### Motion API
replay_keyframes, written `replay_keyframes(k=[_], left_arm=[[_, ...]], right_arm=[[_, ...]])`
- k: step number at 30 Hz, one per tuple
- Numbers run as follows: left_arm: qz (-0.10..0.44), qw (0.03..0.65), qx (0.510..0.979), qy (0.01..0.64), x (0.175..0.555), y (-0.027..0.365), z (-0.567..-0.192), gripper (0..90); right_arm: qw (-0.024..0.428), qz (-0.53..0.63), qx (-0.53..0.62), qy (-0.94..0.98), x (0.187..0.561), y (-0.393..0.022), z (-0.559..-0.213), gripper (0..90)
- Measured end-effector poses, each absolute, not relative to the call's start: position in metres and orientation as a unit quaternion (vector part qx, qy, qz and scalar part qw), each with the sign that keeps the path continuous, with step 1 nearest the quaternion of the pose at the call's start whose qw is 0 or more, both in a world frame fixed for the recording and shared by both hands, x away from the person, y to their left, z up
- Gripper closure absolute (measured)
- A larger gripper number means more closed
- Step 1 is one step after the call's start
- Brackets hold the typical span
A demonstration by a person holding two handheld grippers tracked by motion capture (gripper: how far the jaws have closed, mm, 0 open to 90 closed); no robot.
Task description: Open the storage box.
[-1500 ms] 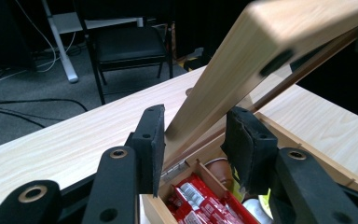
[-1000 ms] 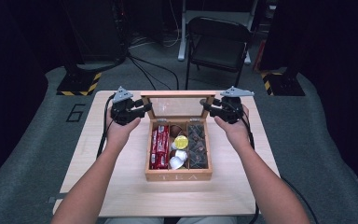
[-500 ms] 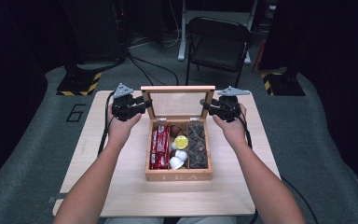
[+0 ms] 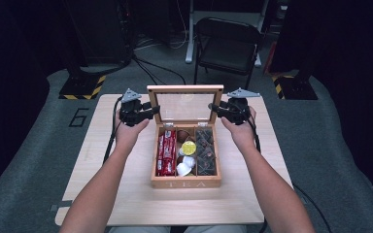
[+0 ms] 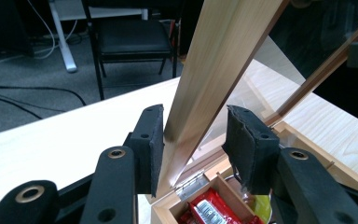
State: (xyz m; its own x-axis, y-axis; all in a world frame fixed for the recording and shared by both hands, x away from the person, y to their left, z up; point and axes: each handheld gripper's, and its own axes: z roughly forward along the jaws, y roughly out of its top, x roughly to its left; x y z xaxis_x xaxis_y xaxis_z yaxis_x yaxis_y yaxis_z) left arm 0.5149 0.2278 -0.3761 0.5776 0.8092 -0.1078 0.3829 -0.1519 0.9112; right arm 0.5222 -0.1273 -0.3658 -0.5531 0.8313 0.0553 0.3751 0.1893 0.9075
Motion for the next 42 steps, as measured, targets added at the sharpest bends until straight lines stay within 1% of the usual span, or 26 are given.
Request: replay_keyframes(k=[6, 8, 12, 18, 23, 28, 33, 42], left_arm=[[0.202, 0.508, 0.725, 0.419, 0.521, 0.229, -0.386, 58.7], [0.202, 0.501, 0.731, 0.417, 0.522, 0.229, -0.387, 60.8], [0.206, 0.501, 0.731, 0.416, 0.524, 0.228, -0.388, 61.2], [0.207, 0.503, 0.725, 0.423, 0.526, 0.228, -0.389, 61.2], [0.206, 0.506, 0.719, 0.43, 0.527, 0.227, -0.389, 61.3], [0.212, 0.503, 0.722, 0.425, 0.529, 0.226, -0.392, 61.6], [0.211, 0.484, 0.731, 0.433, 0.533, 0.222, -0.4, 61.1], [0.203, 0.47, 0.735, 0.444, 0.538, 0.221, -0.408, 61.8]], right_arm=[[0.232, 0.483, 0.414, 0.736, 0.526, -0.127, -0.364, 62.3], [0.227, 0.484, 0.412, 0.738, 0.527, -0.127, -0.365, 59.9], [0.223, 0.48, 0.413, 0.741, 0.53, -0.125, -0.371, 56.7], [0.215, 0.479, 0.424, 0.738, 0.532, -0.125, -0.381, 55.0], [0.213, 0.474, 0.428, 0.74, 0.536, -0.124, -0.391, 55.2], [0.213, 0.461, 0.436, 0.743, 0.541, -0.123, -0.401, 60.9], [0.202, 0.466, 0.45, 0.735, 0.544, -0.124, -0.403, 62.2], [0.208, 0.459, 0.45, 0.737, 0.546, -0.123, -0.403, 62.5]])
